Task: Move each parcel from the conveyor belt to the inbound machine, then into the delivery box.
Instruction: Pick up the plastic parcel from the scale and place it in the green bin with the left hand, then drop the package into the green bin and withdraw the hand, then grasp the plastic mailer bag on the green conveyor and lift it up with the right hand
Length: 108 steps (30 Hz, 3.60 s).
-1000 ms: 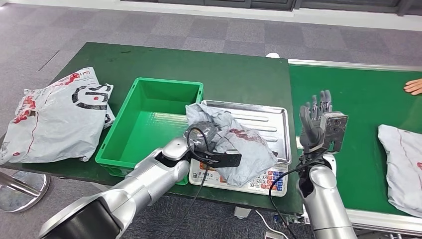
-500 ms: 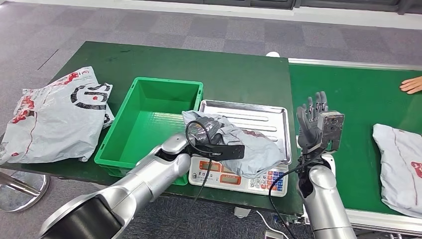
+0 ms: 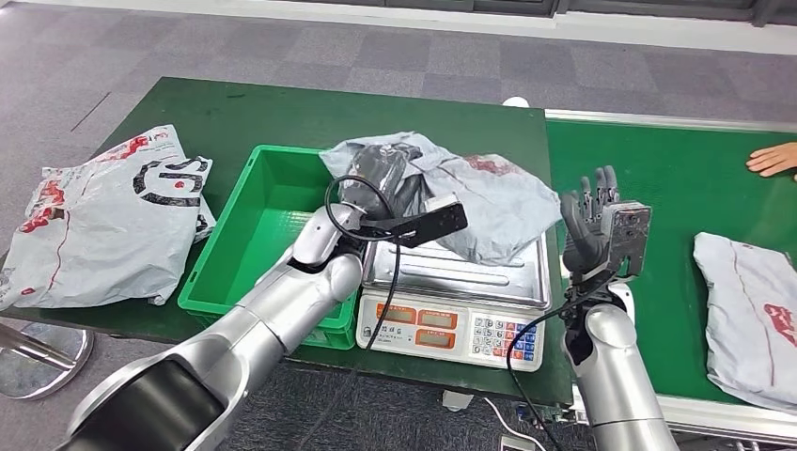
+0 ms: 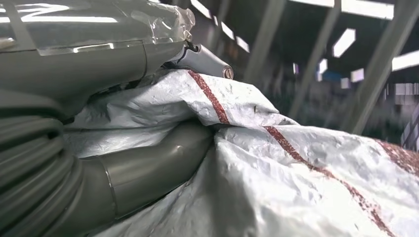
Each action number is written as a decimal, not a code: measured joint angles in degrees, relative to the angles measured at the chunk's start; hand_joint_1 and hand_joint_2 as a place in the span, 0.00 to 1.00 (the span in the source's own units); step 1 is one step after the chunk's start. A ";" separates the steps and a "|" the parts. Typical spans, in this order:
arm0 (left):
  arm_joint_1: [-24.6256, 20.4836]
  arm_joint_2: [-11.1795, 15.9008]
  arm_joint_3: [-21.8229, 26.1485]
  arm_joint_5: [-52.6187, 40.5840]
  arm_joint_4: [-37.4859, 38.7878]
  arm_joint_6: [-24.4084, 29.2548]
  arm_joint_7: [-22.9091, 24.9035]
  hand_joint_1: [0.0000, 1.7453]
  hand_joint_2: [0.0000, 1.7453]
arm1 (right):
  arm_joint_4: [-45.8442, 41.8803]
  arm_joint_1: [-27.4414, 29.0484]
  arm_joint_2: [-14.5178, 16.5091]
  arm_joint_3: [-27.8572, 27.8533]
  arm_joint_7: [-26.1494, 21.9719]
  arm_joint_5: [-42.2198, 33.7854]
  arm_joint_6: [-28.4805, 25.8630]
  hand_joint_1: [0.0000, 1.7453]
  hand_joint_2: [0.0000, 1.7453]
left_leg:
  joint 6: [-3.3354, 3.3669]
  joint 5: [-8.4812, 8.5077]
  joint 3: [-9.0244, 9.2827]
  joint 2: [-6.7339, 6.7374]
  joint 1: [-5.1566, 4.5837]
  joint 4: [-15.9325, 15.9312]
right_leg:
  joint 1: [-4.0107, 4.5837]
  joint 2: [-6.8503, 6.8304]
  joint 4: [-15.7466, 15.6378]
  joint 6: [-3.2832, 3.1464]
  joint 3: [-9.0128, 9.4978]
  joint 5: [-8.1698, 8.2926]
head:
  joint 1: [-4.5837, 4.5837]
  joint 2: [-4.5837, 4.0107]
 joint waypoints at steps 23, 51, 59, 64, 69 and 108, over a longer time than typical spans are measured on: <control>-2.50 3.88 2.64 -25.87 2.84 -1.19 24.28 1.00 1.00 | -0.30 3.19 -0.62 -0.18 0.43 -0.30 -0.78 0.00 1.00 | -0.01 0.00 0.00 0.04 0.00 -0.03 | 0.00 0.06 0.01 0.00 -0.03 0.00 | 0.00 0.00; -0.82 6.73 18.25 -27.29 10.86 -17.80 22.19 0.00 0.25 | -2.49 5.10 -0.56 -2.25 7.64 9.39 2.13 0.00 1.00 | -0.05 0.07 -0.15 -0.09 0.00 0.00 | -0.01 -0.05 0.03 -0.01 -0.14 0.00 | -0.01 0.00; -1.19 5.37 24.61 -20.64 7.60 -13.42 17.39 0.00 0.00 | -2.69 4.93 -0.56 -2.32 10.25 12.82 3.48 0.00 1.00 | -0.06 0.07 -0.14 -0.08 0.01 -0.01 | 0.01 -0.03 0.03 -0.01 -0.17 0.00 | -0.02 0.00; -1.33 5.30 28.04 -14.51 5.65 -7.24 11.72 0.00 0.00 | -2.66 4.89 -0.56 -2.33 10.53 14.25 3.28 0.00 1.00 | -0.07 0.07 -0.14 -0.08 0.01 -0.01 | 0.01 -0.03 0.04 -0.01 -0.17 0.00 | -0.01 0.00; -0.90 4.35 34.97 6.72 0.57 -3.36 -6.34 0.00 0.00 | -2.58 5.04 -0.56 -2.34 11.02 19.31 0.53 0.00 1.00 | -0.06 0.06 -0.14 -0.07 0.00 0.00 | 0.00 -0.03 0.03 -0.01 -0.17 0.00 | -0.01 0.01; 5.46 -4.05 18.37 44.12 1.01 -24.00 -18.29 0.00 1.00 | 16.30 3.26 -5.14 -15.93 10.27 53.10 -17.93 0.00 1.00 | -0.01 0.01 -0.22 -0.06 -0.03 0.01 | -0.03 -0.04 0.01 -0.01 -0.24 0.00 | 0.01 0.00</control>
